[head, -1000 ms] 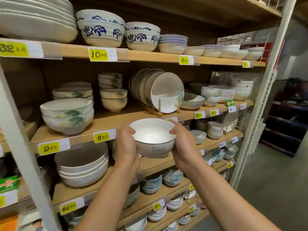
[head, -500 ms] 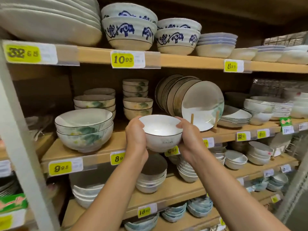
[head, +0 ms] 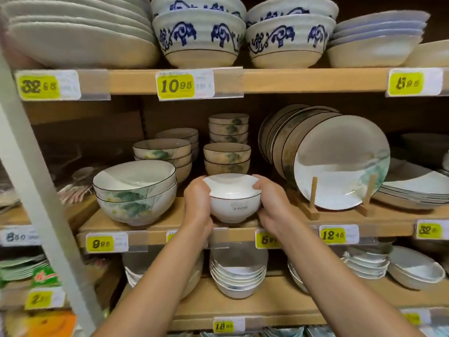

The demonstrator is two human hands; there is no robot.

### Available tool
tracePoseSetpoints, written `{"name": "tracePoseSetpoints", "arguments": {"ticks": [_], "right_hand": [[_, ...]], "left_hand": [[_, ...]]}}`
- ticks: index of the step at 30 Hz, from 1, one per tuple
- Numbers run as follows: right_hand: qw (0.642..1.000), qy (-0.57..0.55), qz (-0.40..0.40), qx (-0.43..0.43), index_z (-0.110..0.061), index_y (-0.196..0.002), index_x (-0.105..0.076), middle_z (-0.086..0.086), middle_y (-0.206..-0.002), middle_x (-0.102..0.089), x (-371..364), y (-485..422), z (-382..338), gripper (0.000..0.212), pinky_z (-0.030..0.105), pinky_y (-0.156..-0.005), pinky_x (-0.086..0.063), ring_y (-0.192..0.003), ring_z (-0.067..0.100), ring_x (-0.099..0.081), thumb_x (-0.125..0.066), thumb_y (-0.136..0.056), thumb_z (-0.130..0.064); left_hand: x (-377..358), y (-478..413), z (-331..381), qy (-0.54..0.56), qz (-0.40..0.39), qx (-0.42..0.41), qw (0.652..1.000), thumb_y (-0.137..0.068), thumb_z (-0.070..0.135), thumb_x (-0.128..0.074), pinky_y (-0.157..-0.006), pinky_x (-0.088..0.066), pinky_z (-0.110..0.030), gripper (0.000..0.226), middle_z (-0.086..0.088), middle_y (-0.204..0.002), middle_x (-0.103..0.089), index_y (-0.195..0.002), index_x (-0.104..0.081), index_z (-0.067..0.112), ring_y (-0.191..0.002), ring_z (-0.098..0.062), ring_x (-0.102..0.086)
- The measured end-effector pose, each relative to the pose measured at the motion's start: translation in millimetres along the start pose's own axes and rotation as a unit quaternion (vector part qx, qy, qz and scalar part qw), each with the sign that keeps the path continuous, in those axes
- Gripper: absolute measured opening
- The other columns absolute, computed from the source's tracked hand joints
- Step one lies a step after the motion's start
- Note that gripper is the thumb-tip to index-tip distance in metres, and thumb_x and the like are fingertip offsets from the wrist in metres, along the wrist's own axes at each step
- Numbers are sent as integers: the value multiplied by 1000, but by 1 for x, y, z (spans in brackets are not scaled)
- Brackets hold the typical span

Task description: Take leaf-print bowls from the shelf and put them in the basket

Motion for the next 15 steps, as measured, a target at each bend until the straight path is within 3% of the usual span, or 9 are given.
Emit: {"name": "tracePoseSetpoints", "arguments": {"ticks": [2, 5, 8, 11, 13, 15], "right_hand": [[1000, 7, -25, 7, -15, -108, -64, 10, -105, -67, 4, -5, 4, 36, 35, -76, -53, -97, 27, -63, -43, -81, -2], [998, 23, -58, 12, -9, -119, -61, 14, -113, -66, 9, -13, 2, 44, 37, -83, -52, -105, 28, -61, -45, -78, -2], [997, 47, -64, -17, -1, -116, -62, 20, -118, -65, 6, -22, -9, 41, 45, -98, -47, -112, 35, -59, -47, -78, -4], [996, 33, -71, -46, 2, -118, -61, 24, -119, -65, 1, -26, -9, 42, 49, -102, -45, -114, 38, -58, -45, -79, 0], [996, 27, -61, -51, 2, -115, -62, 24, -115, -66, 3, -30, -5, 42, 50, -101, -47, -112, 39, -60, -44, -78, 1], [997, 26, -54, -43, 2, -111, -63, 23, -113, -67, 2, -32, -1, 39, 51, -100, -47, -110, 38, -60, -44, -77, -2]], "left_hand": [[0, -4, -2, -2, 4, 2, 1000, -83, 2, -41, -66, -57, -29, 35, 1, -79, -75, -97, -71, 17, -78, -19, -68], [2, -9, -1, -17, -2, 13, 1000, -76, 1, -37, -92, -53, -44, 51, -15, -110, -71, -118, -66, 6, -103, -34, -65], [4, -16, 1, -16, -39, 52, 998, -72, 2, -33, -91, -52, -42, 59, -20, -119, -67, -122, -62, -2, -109, -38, -61], [5, -18, 4, -1, -64, 76, 995, -79, 9, -37, -97, -48, -43, 40, -19, -113, -66, -109, -61, -1, -106, -34, -60], [8, -14, -3, 4, -32, 32, 999, -82, 14, -47, -89, -50, -39, 19, -13, -99, -67, -92, -61, 6, -97, -26, -61], [13, 1, -14, 10, 34, -26, 999, -81, 20, -57, -80, -51, -30, 26, -3, -101, -69, -105, -63, 12, -96, -17, -62]]}}
Point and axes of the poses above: each hand's wrist, its own y-axis away from the middle knuckle, its own x-axis out of the back of the hand, z = x × y, the point moved 2 cm from there along -y, towards the middle knuckle
